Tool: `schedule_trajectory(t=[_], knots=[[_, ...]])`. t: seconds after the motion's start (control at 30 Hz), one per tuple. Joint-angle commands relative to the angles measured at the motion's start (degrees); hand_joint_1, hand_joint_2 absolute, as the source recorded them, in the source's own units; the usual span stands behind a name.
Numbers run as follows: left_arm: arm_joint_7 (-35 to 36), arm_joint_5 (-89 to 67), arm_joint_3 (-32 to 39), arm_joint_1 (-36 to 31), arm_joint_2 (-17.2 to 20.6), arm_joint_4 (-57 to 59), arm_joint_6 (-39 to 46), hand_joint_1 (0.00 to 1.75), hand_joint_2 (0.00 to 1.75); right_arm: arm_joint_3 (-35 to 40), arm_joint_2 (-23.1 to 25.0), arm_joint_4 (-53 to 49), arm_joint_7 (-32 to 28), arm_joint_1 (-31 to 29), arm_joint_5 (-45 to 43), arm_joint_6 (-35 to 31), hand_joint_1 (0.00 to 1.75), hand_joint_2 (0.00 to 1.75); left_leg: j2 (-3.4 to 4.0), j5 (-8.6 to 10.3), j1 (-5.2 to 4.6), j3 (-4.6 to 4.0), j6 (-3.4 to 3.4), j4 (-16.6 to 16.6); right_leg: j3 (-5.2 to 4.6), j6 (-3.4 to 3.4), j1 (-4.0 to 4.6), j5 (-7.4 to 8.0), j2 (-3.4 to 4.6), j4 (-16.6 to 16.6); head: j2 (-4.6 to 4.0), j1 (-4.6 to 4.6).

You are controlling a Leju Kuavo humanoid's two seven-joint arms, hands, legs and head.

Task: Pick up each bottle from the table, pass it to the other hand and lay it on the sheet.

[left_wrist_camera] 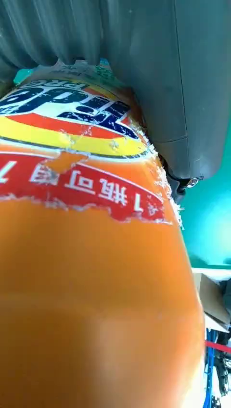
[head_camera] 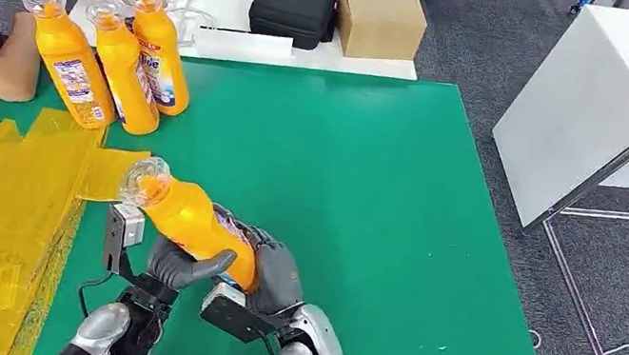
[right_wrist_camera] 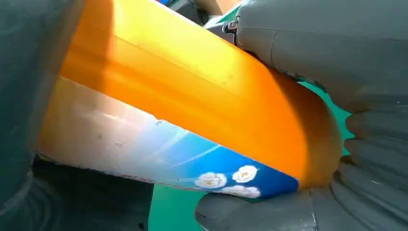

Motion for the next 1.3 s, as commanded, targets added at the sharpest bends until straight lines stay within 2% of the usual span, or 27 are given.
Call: schedule_trajectory(t=[0.03, 0.13, 0.17, 0.2, 0.23, 0.27, 0.33, 0.37, 0.4, 0.47, 0.5, 0.6, 0.73, 0.77, 0.83, 1.07, 1.1, 1.17, 1.2, 1.23, 1.27, 1.3], knots=[[0.0, 0.2, 1.5, -4.2, -0.6, 0.8, 1.0, 1.75, 1.75, 3.3, -0.9, 2.6, -0.3, 1.0, 0.6, 0.2, 1.75, 1.75, -0.26, -0.01, 0.02, 0.08, -0.02, 0.0, 0.13, -0.05, 0.02, -0.07, -0.2, 0.0, 0.0, 0.0], [-2.3, -1.7, 2.1, -3.8, -1.1, -1.0, 5.1, 1.75, 1.75, 2.6, -1.0, 1.5, 0.2, 1.4, 0.3, -0.7, 1.75, 1.75, -0.43, -0.09, -0.03, 0.22, -0.03, 0.1, 0.26, -0.1, -0.04, -0.2, -0.32, 0.1, 0.0, 0.0], [-2.6, -2.1, 2.1, -3.7, -1.0, -1.8, 5.7, 1.75, 1.75, 2.4, -1.2, 1.0, 0.3, 1.5, 0.2, -0.8, 1.54, 1.75, -0.33, -0.03, 0.0, 0.1, -0.02, 0.0, 0.16, -0.07, 0.0, -0.11, -0.26, 0.0, 0.0, 0.0], [-4.2, -4.5, 2.5, -3.5, -1.2, -3.3, 9.1, 1.75, 1.75, 1.4, -1.3, -0.7, 0.0, 2.2, -0.7, -1.6, 0.24, 1.75, -0.38, -0.06, -0.01, 0.12, -0.03, 0.1, 0.18, -0.08, -0.01, -0.16, -0.29, 0.1, 0.0, 0.0], [-4.7, -5.3, 2.6, -3.3, -1.1, -4.1, 10.2, 1.75, 1.75, 0.9, -1.4, -1.7, -0.1, 2.6, -1.1, -1.8, 0.0, 1.75, -0.27, -0.01, 0.02, 0.01, -0.02, 0.0, 0.06, -0.05, 0.01, -0.07, -0.21, 0.0, 0.0, 0.0], [-5.1, -6.6, 2.8, -3.0, -0.7, -5.6, 11.5, 1.75, 1.75, 0.5, -2.1, -4.0, -0.1, 3.3, -1.6, -1.5, 0.0, 1.75, -0.35, -0.04, 0.0, 0.07, -0.02, 0.0, 0.13, -0.07, -0.01, -0.13, -0.27, 0.1, 0.0, 0.0], [-7.5, -17.1, 2.2, -2.8, 1.4, -8.1, 19.9, 1.75, 1.75, -2.1, -4.2, -11.7, -0.9, 5.8, -6.7, 2.0, 0.0, 1.75, -0.43, -0.07, -0.03, 0.1, -0.03, 0.1, 0.16, -0.09, -0.03, -0.19, -0.33, 0.1, 0.0, 0.02], [-7.8, -18.5, 2.6, -2.7, 2.0, -9.1, 20.9, 1.75, 1.75, -2.8, -5.2, -14.1, -0.8, 6.4, -7.4, 2.7, 0.0, 1.75, -0.33, -0.06, -0.01, 0.08, -0.02, 0.1, 0.13, -0.08, -0.01, -0.15, -0.25, 0.1, 0.0, 0.02], [-8.7, -27.8, 3.2, -2.9, 3.6, -10.1, 27.8, 1.75, 1.75, -5.1, -6.5, -19.3, -2.0, 8.3, -10.5, 4.5, 0.0, 0.0, -0.4, -0.08, -0.06, 0.1, -0.04, 0.1, 0.14, -0.1, -0.06, -0.21, -0.31, 0.2, 0.0, -0.02], [-7.3, -35.0, 5.6, -3.3, 5.6, -11.4, 31.8, 1.75, 1.75, -8.6, -8.0, -26.3, -3.2, 10.7, -14.1, 6.7, 0.0, 0.0, -0.35, -0.07, -0.02, 0.07, -0.03, 0.1, 0.12, -0.08, -0.02, -0.16, -0.26, 0.1, 0.0, 0.0], [-2.2, -53.9, 8.8, -4.9, 8.5, -9.3, 43.2, 1.75, 1.75, -13.5, -8.5, -33.8, -7.0, 12.9, -25.5, 11.0, 0.0, 0.0, -0.4, -0.1, -0.05, 0.11, -0.03, 0.1, 0.17, -0.09, -0.05, -0.21, -0.29, 0.2, 0.0, 0.0], [-1.1, -63.5, 15.1, -6.8, 11.5, -5.5, 44.1, 1.75, 1.75, -19.3, -9.5, -42.3, -4.0, 15.2, -32.4, 16.8, 0.0, 0.0, -0.19, 0.0, -0.07, -0.08, -0.03, 0.0, -0.06, -0.07, -0.07, -0.06, -0.11, 0.2, 0.0, 0.0], [3.0, -80.9, 21.3, -9.1, 13.2, 1.6, 44.8, 1.75, 1.75, -21.5, -9.7, -43.5, -5.1, 16.5, -36.6, 18.7, 0.0, 0.0, -0.17, -0.03, -0.04, 0.12, -0.06, 0.0, 0.11, -0.11, -0.04, -0.08, -0.08, 0.1, 0.0, -0.02], [3.7, -82.7, 21.8, -9.7, 13.8, 3.2, 44.8, 1.75, 1.75, -21.6, -9.9, -43.5, -5.3, 16.7, -37.4, 18.9, 0.0, 0.0, -0.35, -0.02, -0.07, 0.13, -0.05, 0.0, 0.13, -0.11, -0.08, -0.13, -0.24, 0.2, 0.0, 0.0], [5.1, -86.0, 22.4, -11.1, 15.9, 7.2, 44.8, 1.75, 1.75, -22.0, -10.4, -43.8, -5.5, 17.0, -39.3, 19.5, 0.0, 0.0, -0.27, 0.02, -0.05, 0.16, -0.08, -0.1, 0.11, -0.11, -0.06, -0.1, -0.19, 0.1, 0.0, 0.02], [4.6, -85.6, 22.7, -11.2, 16.1, 7.5, 44.8, 1.75, 1.75, -22.0, -10.5, -43.7, -5.5, 17.0, -39.4, 19.6, 0.0, 0.0, -0.18, -0.04, -0.04, 0.16, -0.1, 0.0, 0.06, -0.1, -0.05, -0.15, -0.11, 0.2, 0.0, 0.0], [5.2, -87.4, 22.5, -11.2, 16.0, 7.3, 44.8, 1.75, 1.75, -21.9, -10.4, -43.6, -5.5, 16.8, -39.5, 19.6, 0.0, 0.0, -0.17, 0.04, -0.02, 0.03, -0.09, 0.0, -0.03, -0.06, -0.03, -0.06, -0.14, 0.1, 0.0, 0.02], [11.0, -100.8, 22.6, -11.6, 19.2, 8.1, 44.8, 1.75, 1.75, -21.8, -10.8, -43.5, -6.0, 16.7, -40.7, 19.9, 0.0, 0.0, -0.35, -0.02, -0.05, 0.16, -0.1, 0.0, 0.12, -0.1, -0.06, -0.18, -0.26, 0.2, 0.0, 0.0], [14.8, -107.4, 21.5, -12.2, 22.6, 10.7, 44.8, 1.75, 1.75, -21.7, -10.9, -43.2, -6.2, 16.3, -41.9, 20.2, 0.0, 0.0, -0.19, -0.01, -0.02, 0.09, -0.11, 0.0, 0.03, -0.08, -0.03, -0.11, -0.11, 0.2, 0.0, 0.02], [25.7, -107.4, 8.3, -15.0, 32.7, 17.0, 44.8, 1.75, 1.75, -21.3, -11.1, -42.7, -6.2, 15.9, -42.4, 20.4, 0.0, 0.0, -0.16, -0.07, -0.03, 0.16, -0.13, 0.1, 0.07, -0.11, -0.04, -0.16, -0.06, 0.3, 0.0, 0.02], [30.7, -107.4, -0.3, -17.9, 36.1, 22.5, 44.8, 1.75, 1.75, -21.1, -11.2, -42.2, -6.3, 15.4, -43.0, 20.5, 0.0, 0.0, 0.01, 0.01, 0.0, 0.04, -0.14, 0.0, -0.07, -0.11, -0.01, -0.04, 0.08, 0.2, 0.0, 0.02], [32.0, -107.4, -4.3, -22.1, 35.8, 32.6, 43.9, 1.75, 1.75, -20.8, -11.2, -41.5, -6.3, 14.8, -43.5, 20.6, 0.0, 0.0, -0.02, -0.05, -0.02, 0.16, -0.17, 0.0, 0.01, -0.16, -0.03, -0.13, 0.08, 0.3, 0.0, 0.02]])
